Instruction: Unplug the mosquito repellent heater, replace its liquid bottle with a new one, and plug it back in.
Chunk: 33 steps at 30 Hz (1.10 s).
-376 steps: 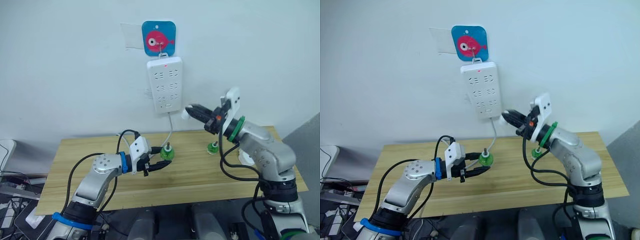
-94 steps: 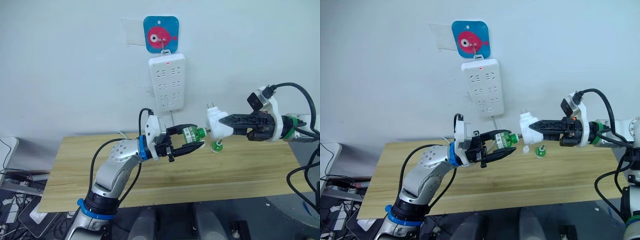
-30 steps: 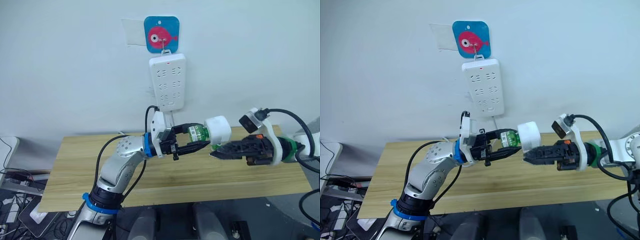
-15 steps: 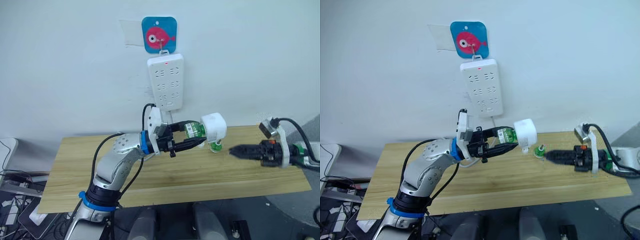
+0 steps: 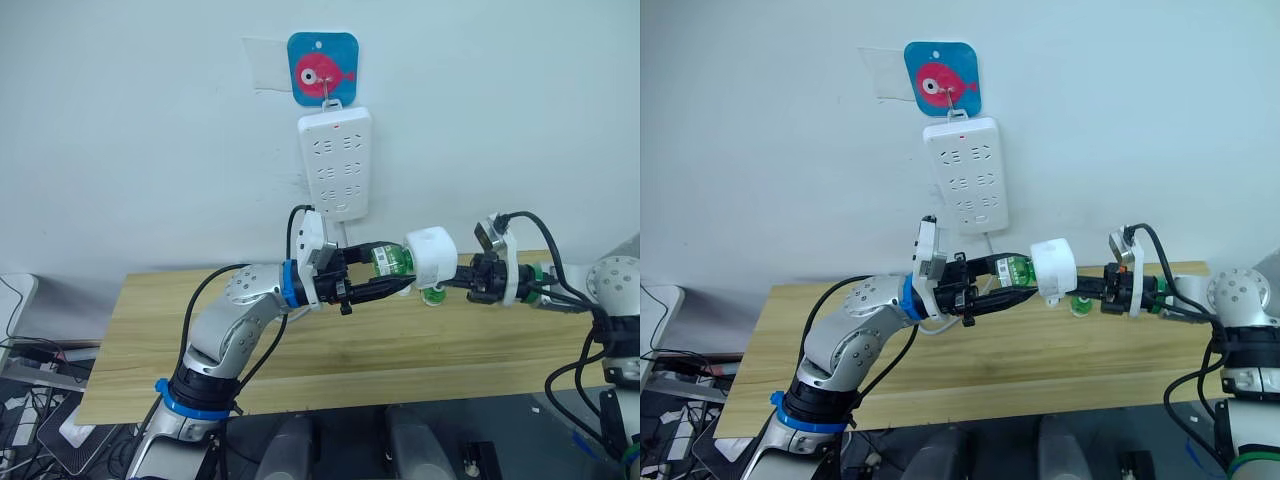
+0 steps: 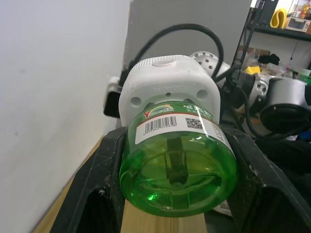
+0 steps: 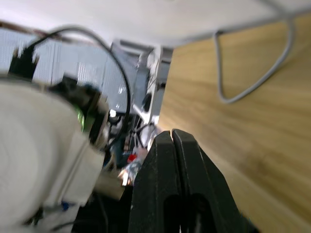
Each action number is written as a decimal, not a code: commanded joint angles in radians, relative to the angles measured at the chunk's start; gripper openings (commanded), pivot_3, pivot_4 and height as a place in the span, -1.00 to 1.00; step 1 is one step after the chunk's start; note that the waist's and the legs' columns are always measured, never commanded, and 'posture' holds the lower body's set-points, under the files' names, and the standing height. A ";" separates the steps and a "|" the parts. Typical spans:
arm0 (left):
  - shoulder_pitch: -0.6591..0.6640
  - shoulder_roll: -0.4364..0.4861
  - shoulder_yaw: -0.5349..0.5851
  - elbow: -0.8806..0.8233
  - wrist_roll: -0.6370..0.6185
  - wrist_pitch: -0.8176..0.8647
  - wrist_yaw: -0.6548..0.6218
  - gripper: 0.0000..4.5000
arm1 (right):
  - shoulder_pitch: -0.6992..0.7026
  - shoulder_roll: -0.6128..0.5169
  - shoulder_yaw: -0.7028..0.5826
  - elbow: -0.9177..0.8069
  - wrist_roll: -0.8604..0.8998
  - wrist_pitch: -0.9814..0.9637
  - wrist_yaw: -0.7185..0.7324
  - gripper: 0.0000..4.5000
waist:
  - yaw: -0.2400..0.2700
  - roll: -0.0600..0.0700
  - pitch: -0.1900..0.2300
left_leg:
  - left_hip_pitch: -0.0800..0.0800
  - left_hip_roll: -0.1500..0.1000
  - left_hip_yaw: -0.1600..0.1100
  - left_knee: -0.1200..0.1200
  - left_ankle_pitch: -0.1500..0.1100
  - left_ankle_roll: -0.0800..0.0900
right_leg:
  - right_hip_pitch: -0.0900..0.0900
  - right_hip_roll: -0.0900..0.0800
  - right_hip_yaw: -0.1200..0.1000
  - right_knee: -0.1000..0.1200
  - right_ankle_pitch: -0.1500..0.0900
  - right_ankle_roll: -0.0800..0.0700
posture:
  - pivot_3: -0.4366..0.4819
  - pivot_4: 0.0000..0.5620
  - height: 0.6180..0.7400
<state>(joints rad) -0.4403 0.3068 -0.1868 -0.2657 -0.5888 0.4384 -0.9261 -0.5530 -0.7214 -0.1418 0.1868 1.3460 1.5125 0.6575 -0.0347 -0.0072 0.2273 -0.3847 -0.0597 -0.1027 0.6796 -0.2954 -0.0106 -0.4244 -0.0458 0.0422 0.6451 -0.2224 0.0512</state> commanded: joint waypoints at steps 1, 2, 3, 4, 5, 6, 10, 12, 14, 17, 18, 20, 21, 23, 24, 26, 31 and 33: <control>0.000 -0.005 0.017 -0.034 -0.008 -0.018 0.004 0.00 | 0.023 -0.009 -0.074 -0.096 0.139 0.077 -0.037 -0.99 | 0.001 0.000 0.000 | 0.000 0.000 0.000 0.000 0.000 0.000 | 0.000 0.000 0.000 0.000 0.000 0.000 | -0.25 -0.31 1.00; 0.002 -0.005 0.017 -0.030 -0.005 -0.022 0.005 0.00 | 0.030 -0.017 -0.083 -0.112 0.177 0.089 -0.048 -0.99 | 0.001 0.000 0.000 | 0.000 0.000 0.000 0.000 0.000 0.000 | 0.000 0.000 0.000 0.000 0.000 0.000 | -0.26 -0.31 1.00; 0.002 -0.005 0.017 -0.027 -0.003 -0.025 0.005 0.00 | 0.035 -0.025 -0.087 -0.122 0.212 0.093 -0.060 -0.99 | 0.000 0.000 0.000 | 0.001 0.000 0.001 0.000 0.000 0.000 | 0.000 0.000 0.000 0.000 0.000 0.000 | -0.26 -0.31 1.00; 0.003 -0.006 0.017 -0.023 -0.001 -0.028 0.006 0.00 | 0.037 -0.039 -0.087 -0.128 0.260 0.090 -0.080 -0.99 | -0.001 0.000 0.000 | 0.001 0.000 0.001 0.000 0.000 0.000 | 0.000 0.000 0.000 0.001 0.000 0.000 | -0.26 -0.31 1.00; 0.003 -0.007 0.018 -0.020 0.000 -0.029 0.007 0.00 | 0.038 -0.051 -0.083 -0.132 0.300 0.083 -0.098 -0.99 | -0.001 0.000 0.000 | 0.001 0.000 0.001 0.000 0.000 0.000 | 0.000 0.000 0.000 0.001 0.000 0.000 | -0.26 -0.31 1.00; 0.004 -0.008 0.018 -0.019 0.001 -0.031 0.007 0.00 | 0.041 -0.067 -0.074 -0.137 0.344 0.072 -0.116 -0.99 | -0.001 0.000 0.000 | 0.001 0.000 0.001 0.000 0.000 0.000 | 0.000 0.001 0.000 0.001 0.000 0.000 | -0.27 -0.31 1.00; 0.004 -0.009 0.014 -0.008 0.010 -0.042 0.003 0.00 | 0.044 -0.163 -0.006 -0.173 0.538 0.007 -0.176 -0.99 | -0.001 0.000 0.000 | 0.001 0.000 0.001 0.000 0.000 0.000 | 0.001 0.002 0.000 0.001 0.000 0.000 | -0.28 -0.32 1.00; 0.004 -0.009 0.013 -0.002 0.015 -0.047 0.000 0.00 | 0.039 -0.211 0.032 -0.189 0.610 -0.025 -0.184 -0.99 | -0.001 0.000 0.000 | 0.001 0.000 0.002 0.000 0.000 0.000 | 0.001 0.002 0.000 0.001 0.000 0.000 | -0.28 -0.32 1.00; 0.005 -0.009 0.012 0.001 0.019 -0.051 -0.003 0.00 | 0.021 -0.235 0.056 -0.201 0.626 -0.048 -0.170 -0.99 | -0.002 0.000 0.000 | 0.001 0.000 0.002 0.000 0.000 0.000 | 0.001 0.002 0.000 0.000 0.000 0.000 | -0.29 -0.33 1.00; 0.008 -0.008 0.007 0.002 0.025 -0.056 -0.006 0.00 | -0.033 -0.238 0.085 -0.195 0.626 -0.079 -0.161 -0.99 | -0.006 0.000 0.000 | 0.001 0.001 0.002 0.000 0.000 0.000 | 0.001 0.003 0.000 0.000 0.000 0.000 | -0.29 -0.34 1.00; 0.009 -0.007 0.004 0.002 0.027 -0.058 -0.008 0.00 | -0.053 -0.237 0.093 -0.188 0.626 -0.085 -0.160 -0.99 | -0.006 0.000 0.000 | 0.001 0.001 0.002 0.000 0.000 0.000 | 0.001 0.003 0.000 0.001 0.000 0.000 | -0.29 -0.34 1.00; 0.011 -0.005 0.001 0.002 0.031 -0.060 -0.012 0.00 | -0.095 -0.230 0.107 -0.170 0.626 -0.102 -0.176 -0.99 | -0.007 0.000 0.000 | 0.001 0.001 0.002 0.000 0.000 0.000 | 0.001 0.003 0.000 0.000 0.000 0.000 | -0.30 -0.33 1.00; 0.012 -0.005 0.000 0.002 0.031 -0.060 -0.013 0.00 | -0.120 -0.223 0.114 -0.159 0.626 -0.112 -0.190 -0.99 | -0.007 0.000 0.000 | 0.001 0.001 0.002 0.000 0.000 0.000 | 0.001 0.003 0.000 0.000 0.000 0.000 | -0.30 -0.33 1.00; 0.012 -0.004 0.000 0.000 0.032 -0.058 -0.014 0.00 | -0.161 -0.208 0.126 -0.136 0.626 -0.128 -0.214 -0.99 | -0.007 0.000 0.000 | 0.001 0.001 0.002 0.000 0.000 0.000 | 0.001 0.003 0.000 0.000 0.000 0.000 | -0.30 -0.33 1.00; 0.012 -0.005 0.000 0.000 0.033 -0.058 -0.015 0.00 | -0.178 -0.200 0.130 -0.126 0.626 -0.133 -0.225 -0.99 | -0.007 0.000 0.000 | 0.001 0.000 0.002 0.000 0.000 0.000 | 0.001 0.002 0.000 0.000 0.000 0.000 | -0.30 -0.33 1.00; 0.014 -0.005 -0.001 -0.001 0.034 -0.056 -0.017 0.00 | -0.203 -0.184 0.140 -0.111 0.626 -0.152 -0.266 -0.99 | -0.008 0.000 0.000 | 0.001 0.001 0.001 0.000 0.000 0.000 | 0.001 0.002 0.000 0.000 0.000 0.000 | -0.30 -0.33 1.00; 0.028 0.005 -0.012 -0.013 0.041 -0.052 -0.036 0.00 | -0.251 -0.143 0.144 -0.069 0.545 -0.178 -0.332 -0.99 | -0.008 0.000 0.000 | 0.000 0.000 0.001 0.000 0.000 0.000 | 0.000 0.000 0.000 0.000 0.000 0.000 | -0.30 -0.31 1.00; 0.033 0.008 -0.015 -0.019 0.040 -0.048 -0.037 0.00 | -0.279 -0.122 0.136 -0.039 0.490 -0.178 -0.328 -0.99 | -0.008 0.000 0.000 | 0.000 0.000 0.002 0.000 0.000 0.000 | 0.000 0.000 0.001 0.000 0.000 0.000 | -0.30 -0.31 1.00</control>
<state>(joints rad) -0.4039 0.3194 -0.1668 -0.2226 -0.5349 0.4055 -0.9233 -0.7989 -0.8450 0.0257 0.1176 1.8817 1.3778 0.3421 -0.0425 -0.0074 0.2271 -0.3843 -0.0595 -0.1009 0.6799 -0.2954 -0.0105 -0.4243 -0.0456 0.0427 0.6451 -0.2222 0.0512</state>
